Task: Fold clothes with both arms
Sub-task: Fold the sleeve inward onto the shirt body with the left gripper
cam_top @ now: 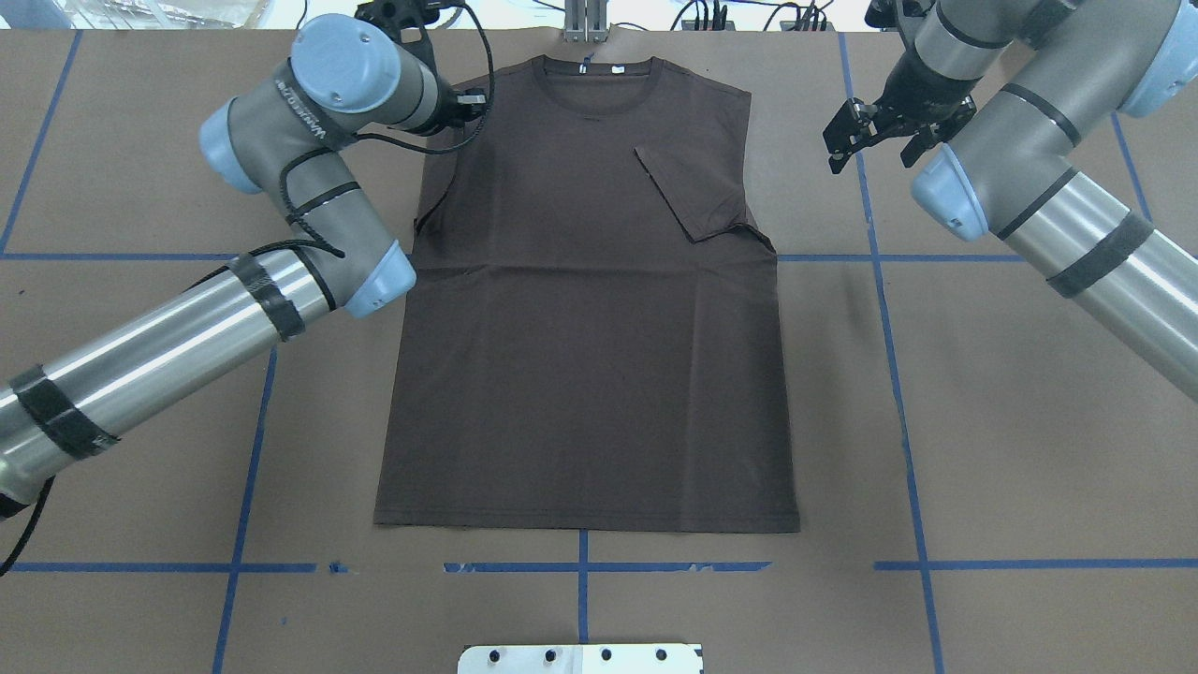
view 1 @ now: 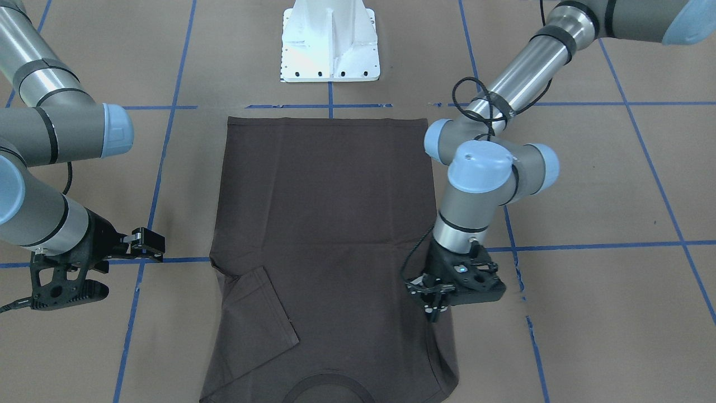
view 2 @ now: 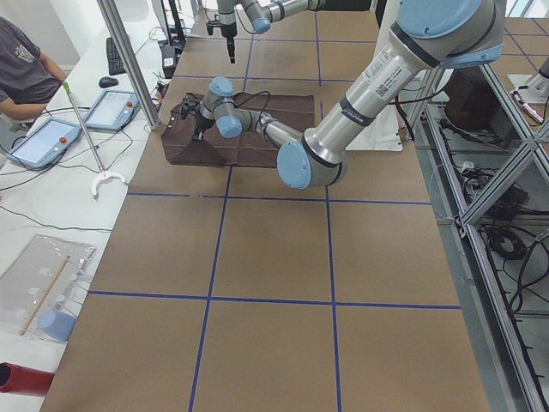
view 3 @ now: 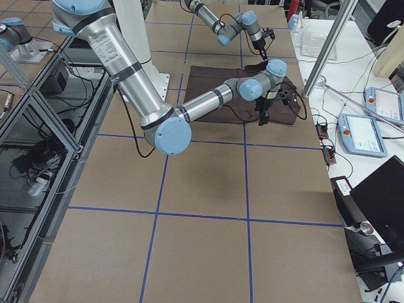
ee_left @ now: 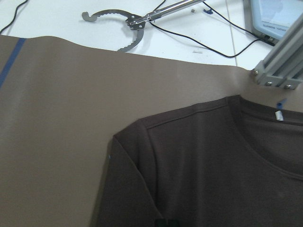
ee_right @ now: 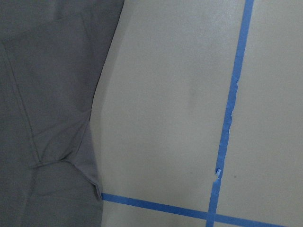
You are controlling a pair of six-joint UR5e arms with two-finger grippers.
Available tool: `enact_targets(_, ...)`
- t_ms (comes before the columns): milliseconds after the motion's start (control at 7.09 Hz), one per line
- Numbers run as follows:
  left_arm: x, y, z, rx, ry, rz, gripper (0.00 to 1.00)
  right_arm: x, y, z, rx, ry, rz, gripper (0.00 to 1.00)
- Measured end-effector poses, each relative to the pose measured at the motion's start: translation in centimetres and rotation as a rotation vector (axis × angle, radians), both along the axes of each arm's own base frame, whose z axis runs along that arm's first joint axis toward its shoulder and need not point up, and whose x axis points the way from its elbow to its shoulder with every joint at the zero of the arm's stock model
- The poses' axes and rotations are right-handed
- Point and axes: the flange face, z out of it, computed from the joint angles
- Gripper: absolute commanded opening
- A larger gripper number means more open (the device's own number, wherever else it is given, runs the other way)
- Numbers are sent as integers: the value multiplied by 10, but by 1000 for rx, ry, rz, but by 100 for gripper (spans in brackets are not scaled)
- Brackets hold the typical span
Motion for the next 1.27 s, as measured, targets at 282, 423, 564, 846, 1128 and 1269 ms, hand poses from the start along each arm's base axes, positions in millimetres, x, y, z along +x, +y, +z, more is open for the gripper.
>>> enact_targets(282, 48, 14, -29, -51, 41, 7, 0, 1, 1, 3, -4, 3, 1, 100)
enact_targets(423, 60, 19, -30, -61, 45, 11, 0, 1, 2, 8, -8, 8, 2, 100)
enact_targets(564, 65, 20, -27, -68, 42, 13, 99, 1, 3, 10, -11, 10, 3, 100)
enact_targets(846, 68, 23, -29, -59, 41, 25, 100, 0, 3, 11, -12, 12, 2, 100)
enact_targets(1128, 61, 37, -49, -38, 85, 75, 100, 0, 10, 10, -28, 6, 19, 100)
enact_targets(1269, 50, 52, -46, -42, 110, 119, 100, 0, 26, 13, -46, 0, 31, 100)
